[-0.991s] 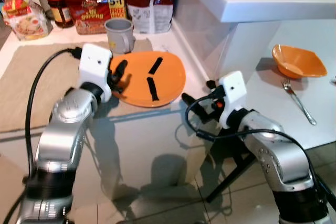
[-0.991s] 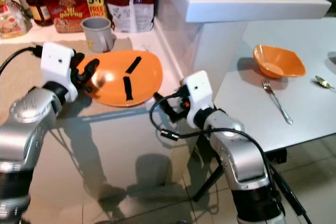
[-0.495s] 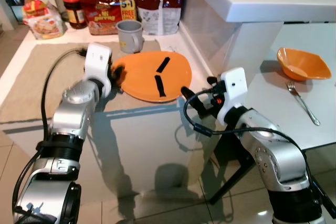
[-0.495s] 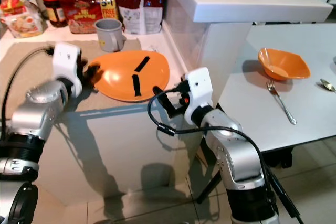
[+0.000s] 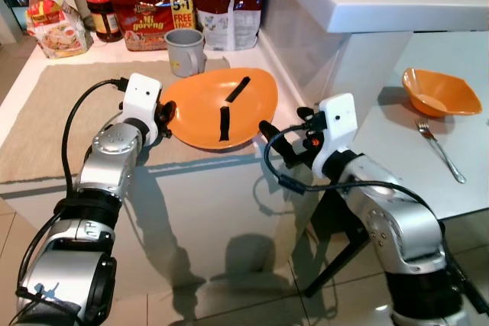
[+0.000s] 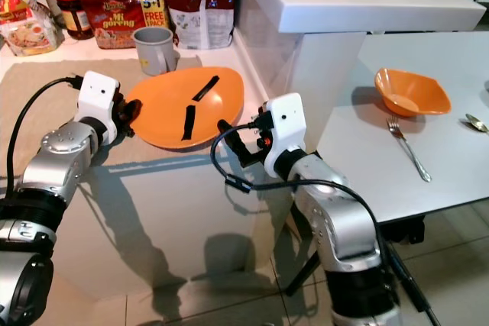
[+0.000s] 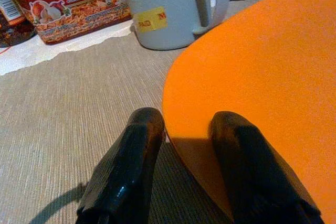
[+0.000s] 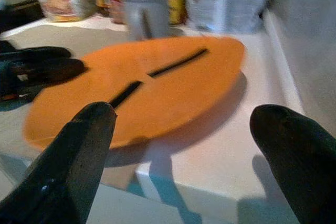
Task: Setting the table
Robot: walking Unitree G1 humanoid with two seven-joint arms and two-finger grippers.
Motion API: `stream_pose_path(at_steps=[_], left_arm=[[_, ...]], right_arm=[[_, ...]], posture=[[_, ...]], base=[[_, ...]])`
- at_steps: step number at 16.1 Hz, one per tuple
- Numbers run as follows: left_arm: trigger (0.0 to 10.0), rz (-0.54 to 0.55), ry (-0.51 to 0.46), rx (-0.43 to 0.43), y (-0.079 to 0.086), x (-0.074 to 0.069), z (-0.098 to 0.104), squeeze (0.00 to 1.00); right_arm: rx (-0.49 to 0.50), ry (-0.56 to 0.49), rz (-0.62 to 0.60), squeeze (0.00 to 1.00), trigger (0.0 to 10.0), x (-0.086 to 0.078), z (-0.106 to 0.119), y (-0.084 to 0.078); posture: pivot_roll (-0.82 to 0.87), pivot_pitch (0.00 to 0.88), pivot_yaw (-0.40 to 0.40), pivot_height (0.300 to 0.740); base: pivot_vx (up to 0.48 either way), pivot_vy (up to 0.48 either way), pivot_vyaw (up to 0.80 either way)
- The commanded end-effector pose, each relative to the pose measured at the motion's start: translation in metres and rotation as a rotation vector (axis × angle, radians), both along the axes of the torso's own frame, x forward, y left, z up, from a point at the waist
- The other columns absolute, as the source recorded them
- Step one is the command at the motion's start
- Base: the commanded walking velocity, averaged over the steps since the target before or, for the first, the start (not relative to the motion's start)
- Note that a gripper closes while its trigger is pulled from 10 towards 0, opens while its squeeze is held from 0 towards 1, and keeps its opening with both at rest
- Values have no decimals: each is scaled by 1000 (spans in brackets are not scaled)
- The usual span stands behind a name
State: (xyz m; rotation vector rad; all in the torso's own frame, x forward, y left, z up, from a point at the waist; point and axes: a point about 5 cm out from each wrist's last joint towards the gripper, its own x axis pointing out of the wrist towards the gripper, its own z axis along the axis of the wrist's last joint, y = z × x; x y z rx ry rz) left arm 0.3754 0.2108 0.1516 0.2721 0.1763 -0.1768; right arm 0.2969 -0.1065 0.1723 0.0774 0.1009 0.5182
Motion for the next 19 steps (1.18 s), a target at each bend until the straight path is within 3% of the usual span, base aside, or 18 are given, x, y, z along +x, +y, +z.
stream_pose_path(at_steps=[1, 3, 5, 8, 10, 15, 19], left_arm=[[10000, -14, 154, 37, 3, -11, -34, 0], [10000, -48, 184, 59, 0, -14, -44, 0], [10000, -60, 194, 55, -2, -15, -48, 0], [10000, -98, 207, 55, -6, -16, -52, 0], [10000, -109, 207, 56, -8, -16, -53, 0], [10000, -122, 208, 56, -9, -16, -54, 0], [10000, -137, 211, 55, -10, -17, -55, 0]], right_arm=[[23, 29, -48, 1000, 10000, 6, 2, -7], [73, 57, -63, 1000, 10000, 8, 2, -11], [187, 85, -32, 1000, 10000, 6, 5, -10], [435, 176, 96, 1000, 10000, 5, 6, 0], [539, 269, 52, 1000, 10000, 20, -6, 2], [499, 392, -112, 1000, 10000, 42, -30, 1], [608, 417, 4, 1000, 10000, 48, -23, 10]], posture=[[77, 7, -52, 740], [75, 6, -55, 740], [73, 6, -56, 740], [68, 4, -54, 740], [68, 1, -54, 740], [80, 0, -61, 740], [72, 0, -55, 740]], base=[[0, 0, 0], [0, 0, 0], [0, 0, 0], [0, 0, 0], [0, 0, 0], [0, 0, 0], [0, 0, 0]])
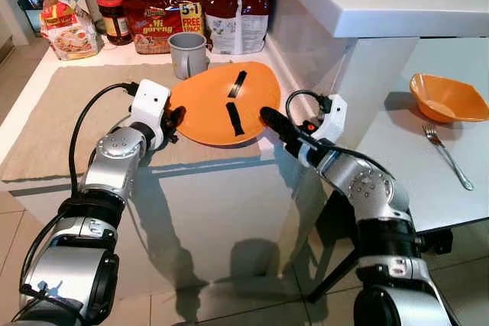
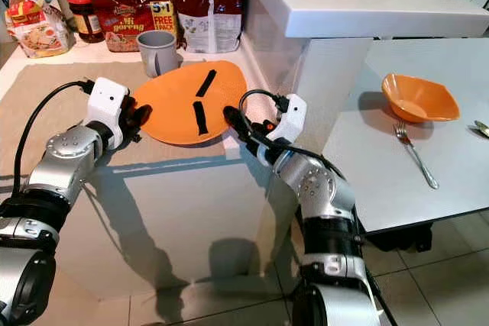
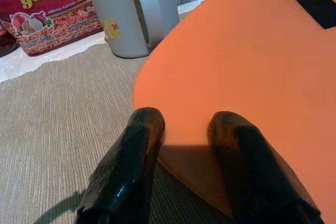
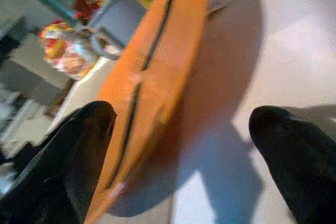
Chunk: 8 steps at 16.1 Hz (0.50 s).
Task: Setting the table
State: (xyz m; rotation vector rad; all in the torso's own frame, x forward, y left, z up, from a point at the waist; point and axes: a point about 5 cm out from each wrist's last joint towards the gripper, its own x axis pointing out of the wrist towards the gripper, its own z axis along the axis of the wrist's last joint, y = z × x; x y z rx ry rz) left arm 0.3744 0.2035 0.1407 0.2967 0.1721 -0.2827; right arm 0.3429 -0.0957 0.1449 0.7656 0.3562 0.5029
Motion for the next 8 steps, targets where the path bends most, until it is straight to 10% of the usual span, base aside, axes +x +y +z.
stream_pose_path(at_steps=[1, 2, 3, 4, 8], left_arm=[[10000, -33, 201, 52, -3, -15, -44, 0], [10000, -34, 200, 52, -3, -15, -44, 0], [10000, -33, 198, 52, -3, -14, -43, 0], [10000, -33, 197, 52, -3, -14, -42, 0], [10000, -30, 190, 54, -2, -13, -41, 0]], right_arm=[[54, -4, 38, 973, 10000, 3, 5, 3], [85, 4, 48, 463, 9843, 5, 6, 7], [102, 9, 47, 157, 3686, 6, 7, 9], [107, 21, 53, 12, 1255, 6, 6, 9], [169, 19, 106, 0, 0, 4, 8, 11]], posture=[[76, 0, -56, 740], [77, 0, -59, 740], [78, 0, -60, 740], [78, 0, -60, 740], [85, 0, -63, 740]], base=[[0, 0, 0], [0, 0, 0], [0, 0, 0], [0, 0, 0], [0, 0, 0]])
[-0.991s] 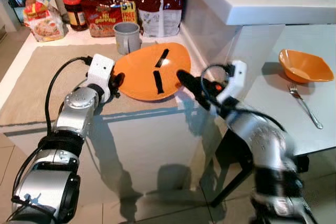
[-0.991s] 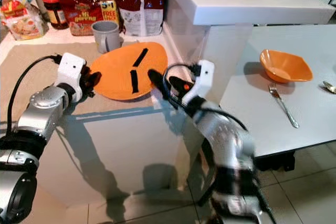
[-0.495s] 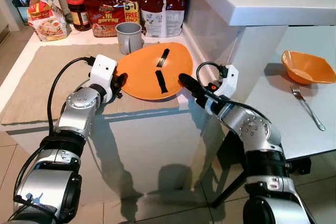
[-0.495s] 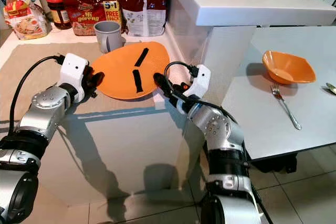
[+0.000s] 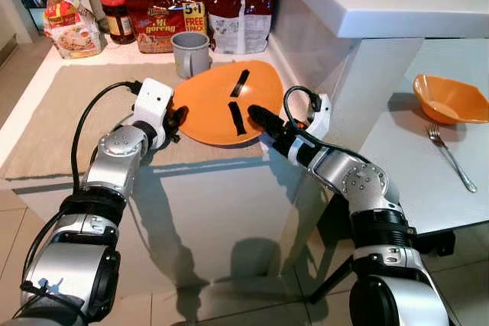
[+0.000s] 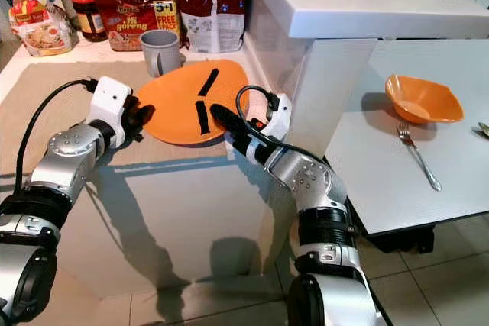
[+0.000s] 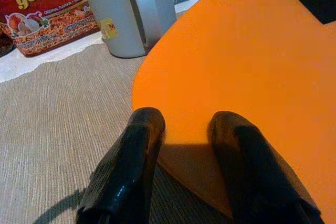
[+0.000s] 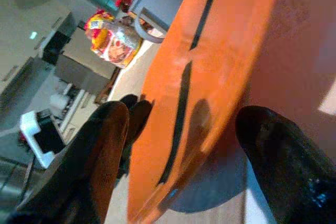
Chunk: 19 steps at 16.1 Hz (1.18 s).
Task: Setting the table
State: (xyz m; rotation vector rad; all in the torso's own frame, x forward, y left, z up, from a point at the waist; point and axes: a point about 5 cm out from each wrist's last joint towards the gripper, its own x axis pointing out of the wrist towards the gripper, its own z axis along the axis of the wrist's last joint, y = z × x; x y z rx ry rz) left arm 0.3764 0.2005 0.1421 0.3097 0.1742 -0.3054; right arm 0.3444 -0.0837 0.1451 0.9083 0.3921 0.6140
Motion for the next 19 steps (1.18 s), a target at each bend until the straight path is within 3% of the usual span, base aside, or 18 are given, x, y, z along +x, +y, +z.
stream_pose_path(at_steps=[1, 19], left_arm=[[10000, -5, 185, 45, 2, -15, -42, 0], [10000, -4, 169, 68, 11, -16, -38, 0]], right_arm=[[27, -12, 8, 0, 0, 3, 7, -1], [58, 17, 5, 0, 0, 4, 1, 0]], posture=[[86, 0, -63, 740], [95, 0, -57, 740]], base=[[0, 0, 0], [0, 0, 0]])
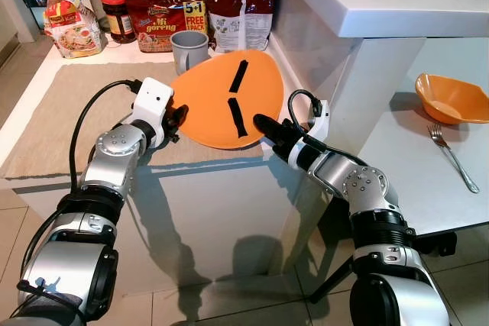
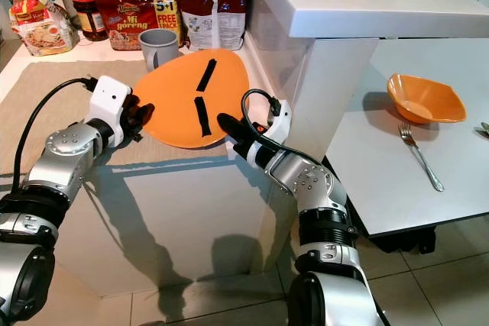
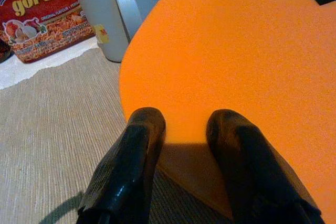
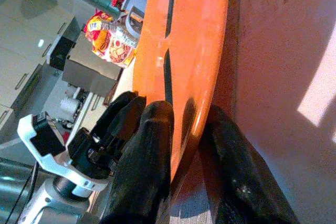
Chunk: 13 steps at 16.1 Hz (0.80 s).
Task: Setting the table
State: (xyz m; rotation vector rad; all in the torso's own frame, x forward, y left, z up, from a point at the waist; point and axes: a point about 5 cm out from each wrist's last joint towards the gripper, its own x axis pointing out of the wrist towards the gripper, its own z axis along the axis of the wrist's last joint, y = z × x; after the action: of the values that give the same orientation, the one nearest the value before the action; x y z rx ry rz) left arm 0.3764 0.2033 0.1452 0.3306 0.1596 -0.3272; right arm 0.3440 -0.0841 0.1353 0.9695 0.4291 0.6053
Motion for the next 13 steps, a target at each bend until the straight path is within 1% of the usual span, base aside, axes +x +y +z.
stream_pose_path(at_steps=[1, 3, 4, 5, 6, 7, 8, 9, 10, 11, 12, 13], left_arm=[[10000, 21, 164, 53, 9, -15, -38, 0], [10000, -12, 92, 29, 7, -14, -24, 0], [10000, -57, -7, -58, 3, -16, -2, 0], [10000, -89, -75, -121, 1, -19, 13, 0], [10000, -136, -239, -299, -3, -31, 55, 0], [10000, -145, -275, -318, -2, -35, 66, 0], [10000, -146, -344, -328, 5, -47, 91, 0], [10000, -147, -365, -325, 7, -52, 98, 0], [10000, -154, -396, -313, 12, -61, 107, 0], [10000, -158, -404, -296, 13, -66, 111, 0], [10000, -163, -407, -261, 17, -78, 116, 0], [10000, -105, -409, -217, 29, -89, 121, 0]], right_arm=[[15, -32, -2, 0, 0, 4, 10, 0], [5, -24, -7, 0, 0, 2, 11, -4], [12, -33, -15, 0, 0, -2, 13, -11], [14, -46, -16, 0, 0, -5, 16, -14], [-4, -107, 4, 0, 0, -13, 23, -20], [-12, -124, 15, 0, 0, -16, 25, -20], [-36, -183, 51, 0, 0, -25, 33, -22], [-45, -205, 62, 0, 0, -28, 36, -22], [-66, -243, 86, 0, 0, -35, 41, -22], [-74, -255, 92, 0, 0, -38, 43, -22], [-84, -280, 103, 0, 0, -44, 47, -24], [-120, -352, 124, 0, 0, -54, 56, -28]], posture=[[94, 0, -57, 740], [89, 0, -53, 740], [87, 0, -51, 740], [86, 0, -50, 740], [86, 0, -48, 740], [86, 0, -48, 740], [88, 0, -50, 740], [88, 0, -50, 740], [89, 0, -51, 740], [89, 1, -52, 740], [93, 5, -53, 740], [96, 11, -55, 740]], base=[[0, 0, 0], [0, 0, 0], [0, 0, 0], [0, 0, 0], [0, 0, 0], [0, 0, 0], [0, 0, 0], [0, 0, 0], [0, 0, 0], [0, 0, 0], [0, 0, 0], [0, 0, 0]])
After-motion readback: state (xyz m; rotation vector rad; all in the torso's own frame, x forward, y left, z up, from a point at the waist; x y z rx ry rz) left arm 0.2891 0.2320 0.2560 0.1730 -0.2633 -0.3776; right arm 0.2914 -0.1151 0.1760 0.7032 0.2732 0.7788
